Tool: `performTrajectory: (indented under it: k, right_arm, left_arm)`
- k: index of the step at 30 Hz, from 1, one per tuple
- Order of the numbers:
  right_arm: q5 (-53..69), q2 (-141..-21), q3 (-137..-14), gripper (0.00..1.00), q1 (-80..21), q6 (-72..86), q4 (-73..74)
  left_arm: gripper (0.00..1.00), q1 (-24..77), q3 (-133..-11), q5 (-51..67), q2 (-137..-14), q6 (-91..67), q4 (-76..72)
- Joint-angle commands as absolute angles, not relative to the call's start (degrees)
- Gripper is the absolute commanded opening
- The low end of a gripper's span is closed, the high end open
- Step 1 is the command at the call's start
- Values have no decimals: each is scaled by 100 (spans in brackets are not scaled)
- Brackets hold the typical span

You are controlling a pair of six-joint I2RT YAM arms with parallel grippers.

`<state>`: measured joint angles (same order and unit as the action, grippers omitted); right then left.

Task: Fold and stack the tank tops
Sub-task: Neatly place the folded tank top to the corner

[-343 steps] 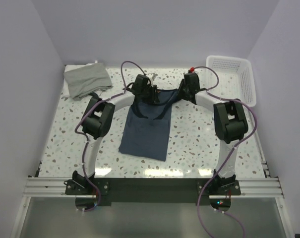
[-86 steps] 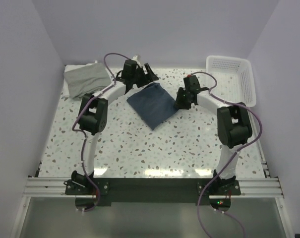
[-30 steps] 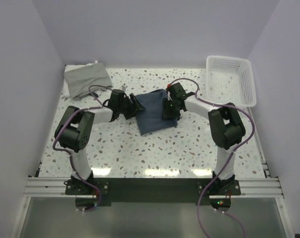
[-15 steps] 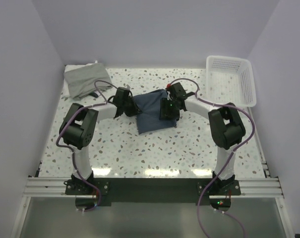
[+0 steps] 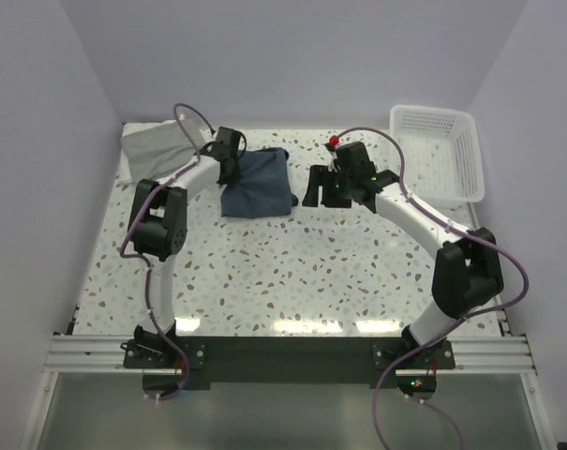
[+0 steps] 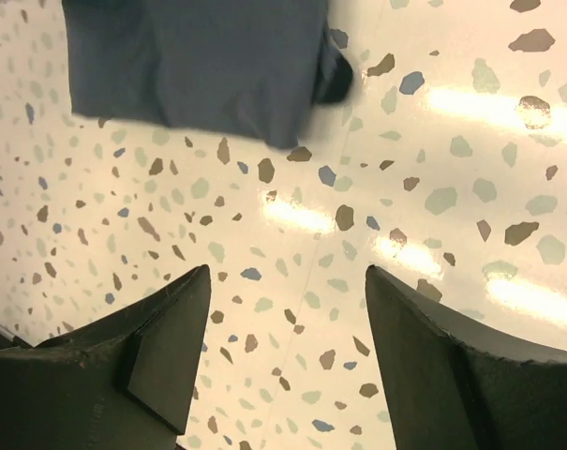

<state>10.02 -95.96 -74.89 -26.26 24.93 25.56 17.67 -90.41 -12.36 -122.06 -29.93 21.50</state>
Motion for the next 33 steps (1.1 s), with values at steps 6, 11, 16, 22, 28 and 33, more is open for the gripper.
performTrajectory:
  k: [6, 11, 16, 22, 28, 33]
  right_arm:
    - [1064, -8947, -7049, 71, -2681, 2523, 2637]
    - [1098, -8851, -7014, 71, -2689, 2522, 2654]
    - [1099, -8868, -6996, 71, -2707, 2522, 2637]
    - [1090, -8895, -6952, 71, -2725, 2505, 2637]
    - [1002, -8938, -6891, 71, -2733, 2479, 2628]
    - [949, -8983, -6873, 71, -2742, 2452, 2637]
  left_arm:
    - [0, 1091, -11459, -2356, -13157, -1495, 2909]
    - [0, 888, -12357, -2416, -13403, -1170, 2857]
    - [0, 581, -12585, -2364, -13298, -1055, 2663]
    - [0, -148, -12586, -1707, -13096, -1300, 2549]
    - [0, -992, -12226, -836, -12832, -1810, 2233]
    - [0, -1440, -12235, -501, -13113, -2073, 2276]
